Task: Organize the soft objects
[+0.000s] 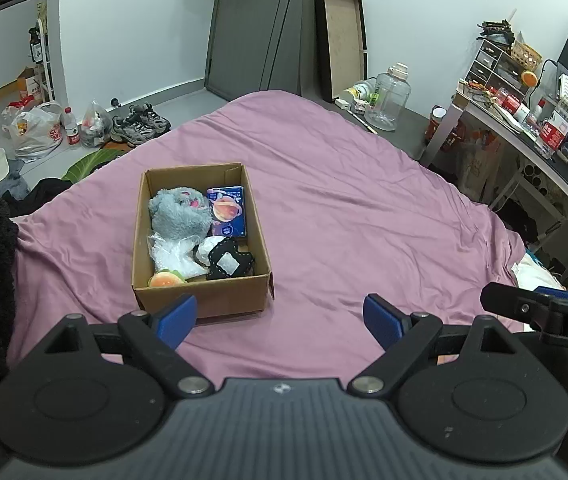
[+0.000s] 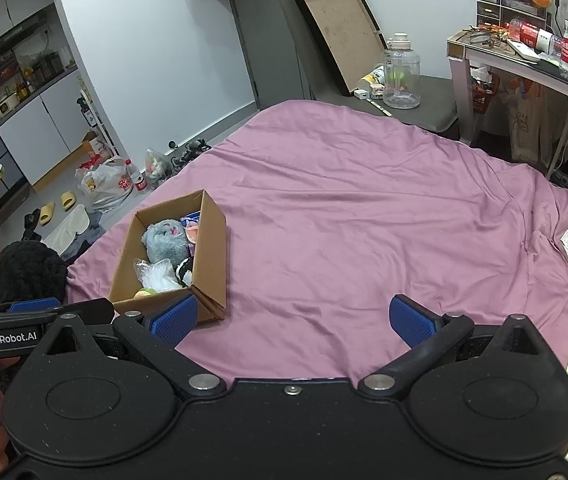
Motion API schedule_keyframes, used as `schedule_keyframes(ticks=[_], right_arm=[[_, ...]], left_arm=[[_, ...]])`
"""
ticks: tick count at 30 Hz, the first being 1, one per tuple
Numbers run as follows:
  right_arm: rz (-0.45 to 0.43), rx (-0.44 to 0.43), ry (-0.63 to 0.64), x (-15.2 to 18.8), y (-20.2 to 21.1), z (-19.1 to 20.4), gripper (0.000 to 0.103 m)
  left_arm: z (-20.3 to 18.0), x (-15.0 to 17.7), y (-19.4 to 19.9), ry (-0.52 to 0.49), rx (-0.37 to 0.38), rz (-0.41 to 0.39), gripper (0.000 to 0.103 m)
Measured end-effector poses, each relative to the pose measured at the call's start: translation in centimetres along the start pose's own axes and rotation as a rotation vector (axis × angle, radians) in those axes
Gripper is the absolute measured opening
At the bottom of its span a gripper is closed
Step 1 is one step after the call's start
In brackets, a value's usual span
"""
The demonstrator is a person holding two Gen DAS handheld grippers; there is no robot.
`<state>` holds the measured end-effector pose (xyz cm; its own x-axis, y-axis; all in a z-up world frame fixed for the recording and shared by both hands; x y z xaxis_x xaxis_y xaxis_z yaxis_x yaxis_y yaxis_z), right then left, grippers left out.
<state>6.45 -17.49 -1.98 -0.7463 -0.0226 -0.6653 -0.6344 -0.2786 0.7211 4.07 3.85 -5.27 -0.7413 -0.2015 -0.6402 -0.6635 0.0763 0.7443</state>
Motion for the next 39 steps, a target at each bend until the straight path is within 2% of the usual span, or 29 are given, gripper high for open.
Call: schedule_keyframes(ticks=[39], right_arm=[[-0.001, 0.020, -0.007, -0.23, 0.04, -0.85, 0.103]], left_arm=[[-0.12, 0.09, -0.20, -0.014, -0.006, 0.001, 0.089]])
Point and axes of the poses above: each gripper's, at about its wrist camera, not at the fingertips, and y roughly against the way its jaws point, z to its left, x to its underside, the point moved 2 cm from there along -y, roughly the way its jaws point, and after that the axes turned 1 degree about -y, right-handed, at the moved point
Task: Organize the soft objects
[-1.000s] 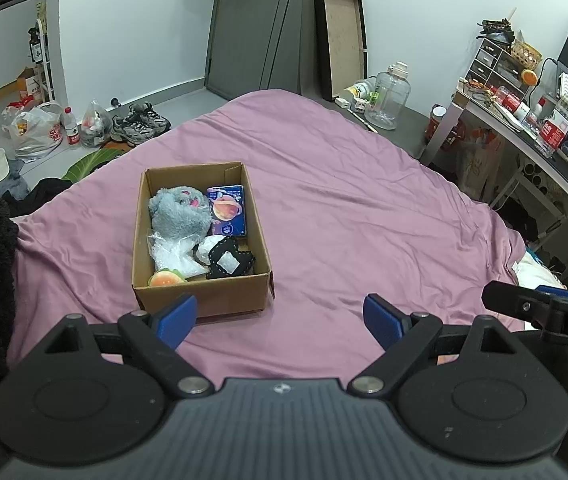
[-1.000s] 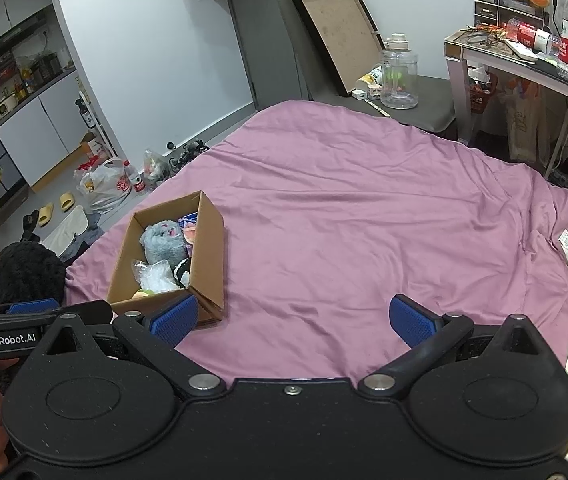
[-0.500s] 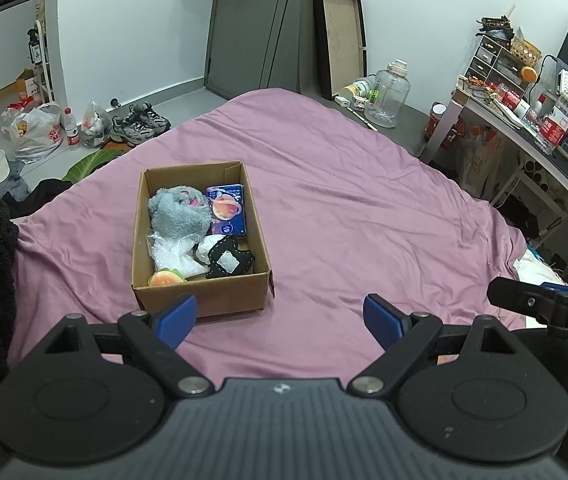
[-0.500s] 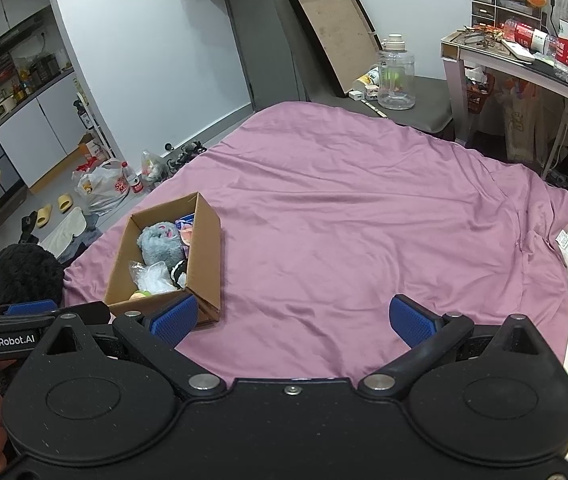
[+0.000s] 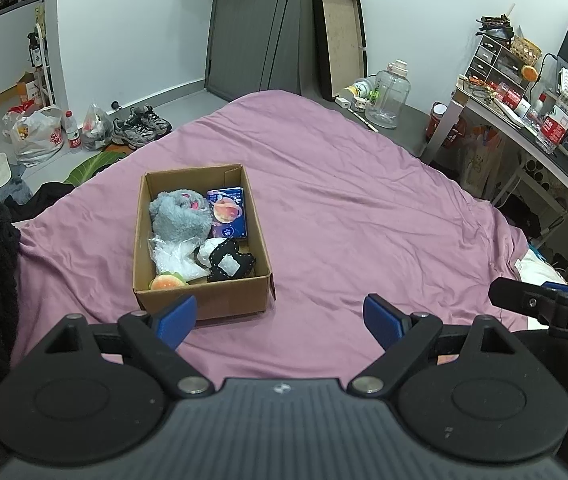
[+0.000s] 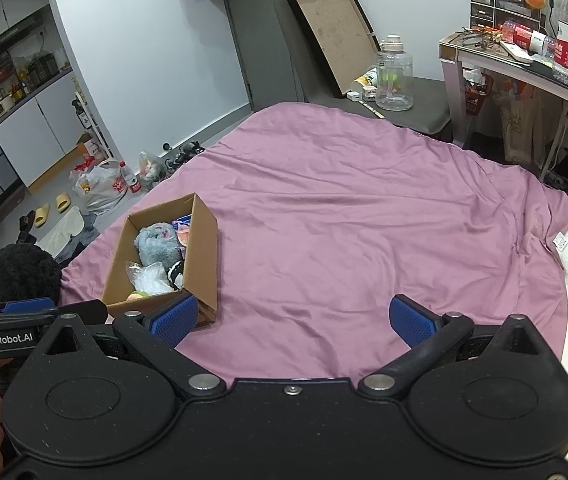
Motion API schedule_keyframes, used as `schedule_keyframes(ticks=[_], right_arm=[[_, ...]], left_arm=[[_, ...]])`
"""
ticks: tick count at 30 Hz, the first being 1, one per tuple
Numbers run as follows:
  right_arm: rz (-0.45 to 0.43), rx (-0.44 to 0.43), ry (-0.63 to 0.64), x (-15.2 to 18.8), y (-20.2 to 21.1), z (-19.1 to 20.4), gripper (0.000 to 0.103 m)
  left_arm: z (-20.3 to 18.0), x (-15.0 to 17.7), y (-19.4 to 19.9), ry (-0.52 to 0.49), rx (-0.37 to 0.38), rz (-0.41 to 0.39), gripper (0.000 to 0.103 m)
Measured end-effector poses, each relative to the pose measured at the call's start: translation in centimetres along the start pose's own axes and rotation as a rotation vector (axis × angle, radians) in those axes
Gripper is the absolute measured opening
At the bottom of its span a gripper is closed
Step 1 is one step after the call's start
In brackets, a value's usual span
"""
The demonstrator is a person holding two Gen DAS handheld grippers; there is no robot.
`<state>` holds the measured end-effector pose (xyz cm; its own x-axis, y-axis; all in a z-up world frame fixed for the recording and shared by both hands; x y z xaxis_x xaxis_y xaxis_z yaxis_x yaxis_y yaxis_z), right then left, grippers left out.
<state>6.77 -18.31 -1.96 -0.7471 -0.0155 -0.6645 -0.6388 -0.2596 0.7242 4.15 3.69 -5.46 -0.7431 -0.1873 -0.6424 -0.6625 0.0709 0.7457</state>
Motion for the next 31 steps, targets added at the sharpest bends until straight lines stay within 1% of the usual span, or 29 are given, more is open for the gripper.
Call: schedule_keyframes(ticks=[7, 16, 31], right_arm=[[-0.003, 0.006, 0.003, -0.3, 0.2, -0.1, 0.103], [0.007, 0.015, 0.007, -0.2, -0.2, -0.2, 0.103], [0.047, 0.028, 0.002, 0.5, -2.3, -0.4, 0.103]], left_arm=[[0.2, -0.1, 0.0, -0.004, 0.002, 0.001, 0.089], [0.0, -0.3, -0.2, -0.006, -0.016, 0.007, 0.089], [0.5, -0.5, -1.8, -0.003, -0.042, 0.026, 0.089]])
Point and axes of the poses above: each gripper's, at about its wrist camera, not at the fingertips, and y roughly against the way its jaws point, z to its left, x to its underside, the point moved 2 cm from there along -y, roughly the way its jaws point, and after that the axes turned 1 degree about -y, right-handed, at the moved point
